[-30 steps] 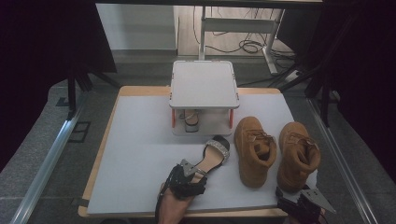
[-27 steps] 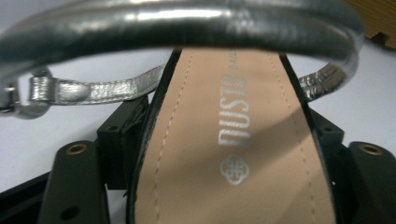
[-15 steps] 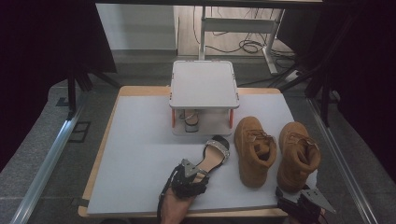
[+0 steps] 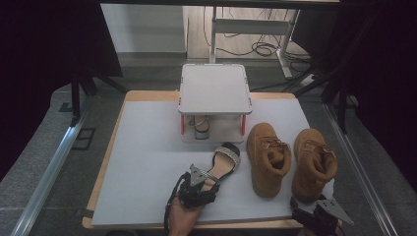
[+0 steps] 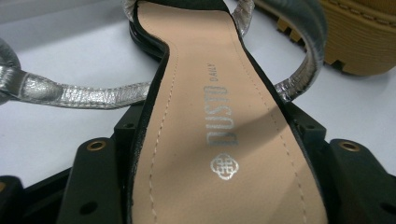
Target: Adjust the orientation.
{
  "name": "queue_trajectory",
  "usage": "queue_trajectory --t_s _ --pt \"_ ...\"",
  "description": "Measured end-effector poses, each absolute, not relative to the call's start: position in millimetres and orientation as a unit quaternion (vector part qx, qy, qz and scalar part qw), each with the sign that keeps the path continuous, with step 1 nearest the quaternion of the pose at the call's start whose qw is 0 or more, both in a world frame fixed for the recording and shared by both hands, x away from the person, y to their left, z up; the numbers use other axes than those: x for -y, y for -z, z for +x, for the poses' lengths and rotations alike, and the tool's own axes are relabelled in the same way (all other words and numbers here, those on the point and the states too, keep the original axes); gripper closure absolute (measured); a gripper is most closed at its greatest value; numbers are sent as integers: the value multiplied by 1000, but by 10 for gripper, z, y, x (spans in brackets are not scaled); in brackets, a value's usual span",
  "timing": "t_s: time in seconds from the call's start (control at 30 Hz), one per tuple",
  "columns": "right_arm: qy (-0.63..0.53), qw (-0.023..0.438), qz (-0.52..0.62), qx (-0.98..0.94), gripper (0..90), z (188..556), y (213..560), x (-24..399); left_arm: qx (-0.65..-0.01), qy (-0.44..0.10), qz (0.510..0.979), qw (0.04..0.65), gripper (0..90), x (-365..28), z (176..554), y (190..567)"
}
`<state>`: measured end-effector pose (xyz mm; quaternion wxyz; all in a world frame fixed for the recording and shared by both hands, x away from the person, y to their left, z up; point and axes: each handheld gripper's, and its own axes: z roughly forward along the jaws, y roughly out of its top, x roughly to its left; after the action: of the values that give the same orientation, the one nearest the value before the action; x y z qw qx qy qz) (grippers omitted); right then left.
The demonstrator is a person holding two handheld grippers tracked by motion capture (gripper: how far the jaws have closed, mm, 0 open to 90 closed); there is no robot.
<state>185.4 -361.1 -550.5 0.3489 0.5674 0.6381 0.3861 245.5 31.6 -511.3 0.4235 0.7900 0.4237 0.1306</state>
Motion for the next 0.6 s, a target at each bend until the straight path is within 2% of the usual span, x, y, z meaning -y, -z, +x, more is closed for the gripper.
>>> queue_trajectory --t_s 0.6 --pt "-386 349 567 -638 0 1854 5505 3611 -439 -165 765 441 390 -448 2541 4906"
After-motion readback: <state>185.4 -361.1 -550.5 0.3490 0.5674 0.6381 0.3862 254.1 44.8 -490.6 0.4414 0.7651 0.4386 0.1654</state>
